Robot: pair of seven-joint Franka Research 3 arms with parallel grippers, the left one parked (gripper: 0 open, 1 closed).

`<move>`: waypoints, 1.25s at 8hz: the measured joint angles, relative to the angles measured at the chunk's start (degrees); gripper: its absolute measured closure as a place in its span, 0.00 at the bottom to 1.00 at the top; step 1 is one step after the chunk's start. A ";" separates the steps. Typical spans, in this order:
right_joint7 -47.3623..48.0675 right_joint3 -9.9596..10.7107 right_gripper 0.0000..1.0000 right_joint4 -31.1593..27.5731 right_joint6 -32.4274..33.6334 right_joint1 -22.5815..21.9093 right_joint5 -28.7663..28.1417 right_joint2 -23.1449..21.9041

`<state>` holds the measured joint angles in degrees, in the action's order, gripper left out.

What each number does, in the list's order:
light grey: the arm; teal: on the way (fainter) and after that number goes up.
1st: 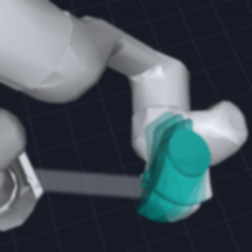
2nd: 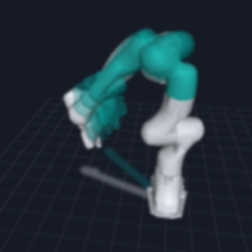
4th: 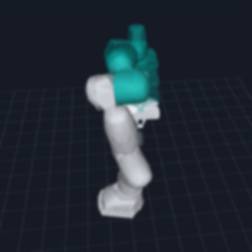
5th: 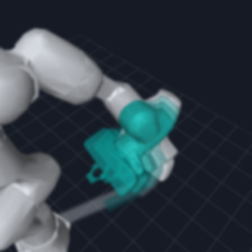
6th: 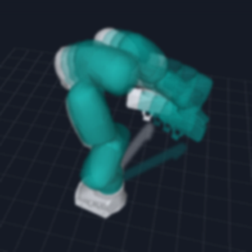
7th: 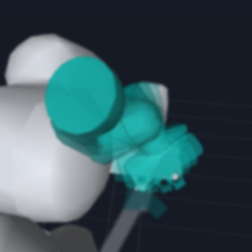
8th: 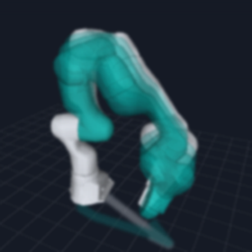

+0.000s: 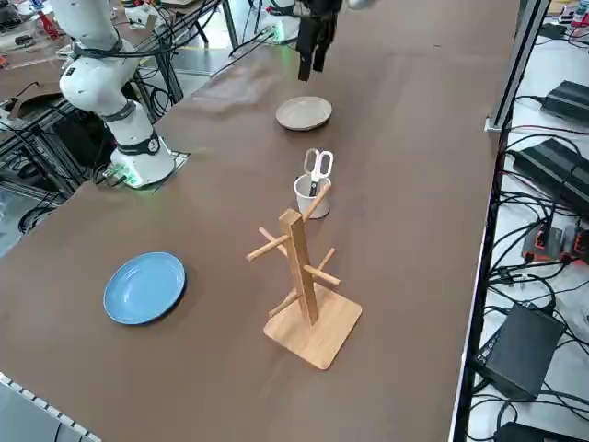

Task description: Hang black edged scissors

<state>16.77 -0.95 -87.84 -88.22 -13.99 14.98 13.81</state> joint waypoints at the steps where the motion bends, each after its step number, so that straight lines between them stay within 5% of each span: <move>1: 2.31 0.01 0.00 -0.05 -0.98 -1.06 1.98 2.31; 6: 10.26 0.01 0.00 -4.38 -11.00 -2.69 3.56 8.99; 10: 13.90 0.06 0.06 -10.92 -19.16 -2.71 7.00 10.01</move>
<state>30.68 -0.89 -98.76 -107.38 -16.70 21.98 23.82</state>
